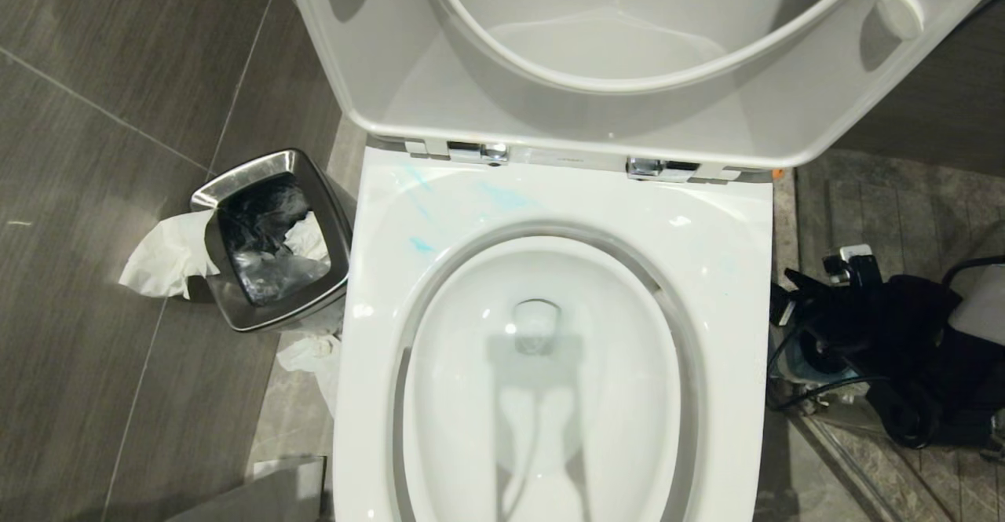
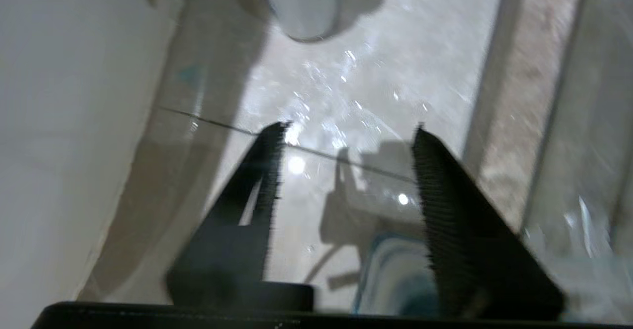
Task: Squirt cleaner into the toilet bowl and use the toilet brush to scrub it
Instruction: Pour in the cleaning agent
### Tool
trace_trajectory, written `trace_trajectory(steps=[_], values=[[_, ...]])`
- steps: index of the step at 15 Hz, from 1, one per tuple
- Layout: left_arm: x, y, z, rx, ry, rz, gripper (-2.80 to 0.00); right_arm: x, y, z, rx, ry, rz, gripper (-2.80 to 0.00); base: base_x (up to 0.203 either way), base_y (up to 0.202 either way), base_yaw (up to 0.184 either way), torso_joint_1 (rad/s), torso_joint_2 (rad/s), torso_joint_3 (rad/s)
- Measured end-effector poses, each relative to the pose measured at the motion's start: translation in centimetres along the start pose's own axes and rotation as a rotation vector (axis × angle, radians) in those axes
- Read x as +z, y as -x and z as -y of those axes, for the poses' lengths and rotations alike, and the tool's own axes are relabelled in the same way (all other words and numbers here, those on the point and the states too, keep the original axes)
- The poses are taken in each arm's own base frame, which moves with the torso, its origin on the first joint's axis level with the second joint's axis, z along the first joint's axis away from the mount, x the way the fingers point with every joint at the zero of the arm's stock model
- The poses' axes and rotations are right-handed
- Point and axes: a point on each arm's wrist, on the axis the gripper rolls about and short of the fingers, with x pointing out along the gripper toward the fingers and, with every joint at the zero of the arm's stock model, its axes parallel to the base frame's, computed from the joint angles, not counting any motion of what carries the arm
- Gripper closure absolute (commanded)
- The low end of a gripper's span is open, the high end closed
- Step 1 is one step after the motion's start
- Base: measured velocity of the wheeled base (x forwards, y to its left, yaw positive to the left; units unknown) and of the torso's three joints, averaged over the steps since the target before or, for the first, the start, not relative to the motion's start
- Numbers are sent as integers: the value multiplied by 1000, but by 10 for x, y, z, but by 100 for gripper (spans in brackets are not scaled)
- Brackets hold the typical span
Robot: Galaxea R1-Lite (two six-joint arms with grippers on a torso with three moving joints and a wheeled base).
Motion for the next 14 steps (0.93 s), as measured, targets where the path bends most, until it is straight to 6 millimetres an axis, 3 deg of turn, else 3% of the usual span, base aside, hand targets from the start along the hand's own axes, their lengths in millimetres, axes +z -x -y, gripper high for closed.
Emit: trace_trajectory(steps=[8, 14], values=[[0, 0, 0, 0, 0, 0, 0, 8, -34, 4, 56, 96, 112, -280, 0, 0, 0, 0, 0, 0], [0, 0, 0, 0, 0, 0, 0, -4, -65, 8, 110, 143, 177, -280, 0, 0, 0, 0, 0, 0]])
